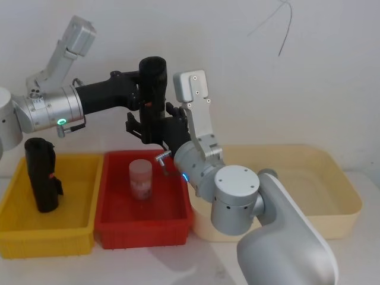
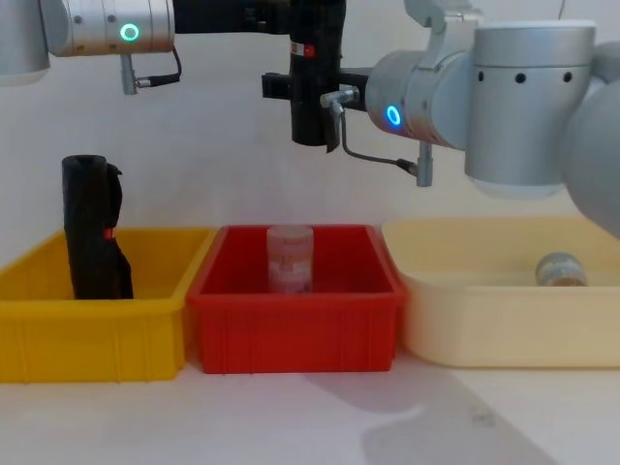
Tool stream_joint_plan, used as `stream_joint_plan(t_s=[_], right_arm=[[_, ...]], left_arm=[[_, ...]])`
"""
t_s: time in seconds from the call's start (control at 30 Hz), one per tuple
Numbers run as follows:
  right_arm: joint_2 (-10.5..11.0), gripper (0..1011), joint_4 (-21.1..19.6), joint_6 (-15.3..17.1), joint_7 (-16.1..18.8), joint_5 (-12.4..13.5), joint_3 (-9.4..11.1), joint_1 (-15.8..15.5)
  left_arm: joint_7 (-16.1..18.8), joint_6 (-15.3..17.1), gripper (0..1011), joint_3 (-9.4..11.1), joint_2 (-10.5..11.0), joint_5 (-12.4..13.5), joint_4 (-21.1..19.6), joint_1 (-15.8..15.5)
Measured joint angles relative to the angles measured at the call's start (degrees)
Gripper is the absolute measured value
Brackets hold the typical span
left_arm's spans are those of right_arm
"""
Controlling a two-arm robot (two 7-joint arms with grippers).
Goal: Pick up the garbage bag with the one hand and transfer it to the other hand.
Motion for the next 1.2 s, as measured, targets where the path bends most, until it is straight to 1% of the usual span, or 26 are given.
stream_joint_plan(t_s=[0.47,0.63,0.87,0.93,1.0,1.03,1.13,1.2], right_arm=[[-1.92,1000,7.31,-1.77,-0.65,0.49,0.88,4.52],[-2.32,1000,8.68,-2.21,-0.82,0.55,1.03,5.40],[-2.67,866,10.05,-2.60,-1.01,0.60,1.21,6.25],[-2.76,793,10.32,-2.68,-1.07,0.61,1.25,6.46],[-2.80,757,10.50,-2.74,-1.10,0.62,1.29,6.57],[-2.86,701,10.65,-2.77,-1.11,0.63,1.30,6.68],[-2.92,642,10.85,-2.81,-1.13,0.65,1.32,6.80],[-2.97,570,11.01,-2.88,-1.14,0.66,1.33,6.91]], left_arm=[[0.00,0.00,379,0.00,0.00,0.00,0.00,0.00],[0.00,0.00,379,0.00,0.00,0.00,0.00,0.00],[0.00,0.00,379,0.00,0.00,0.00,0.00,0.00],[0.00,0.00,379,0.00,0.00,0.00,0.00,0.00],[0.00,0.00,379,0.00,0.01,0.00,0.00,0.00],[0.00,0.00,379,0.00,0.00,0.00,0.00,0.00],[0.00,0.00,379,0.00,0.00,-0.01,0.00,0.00],[0.00,0.00,379,0.00,0.00,0.00,0.00,0.00]])
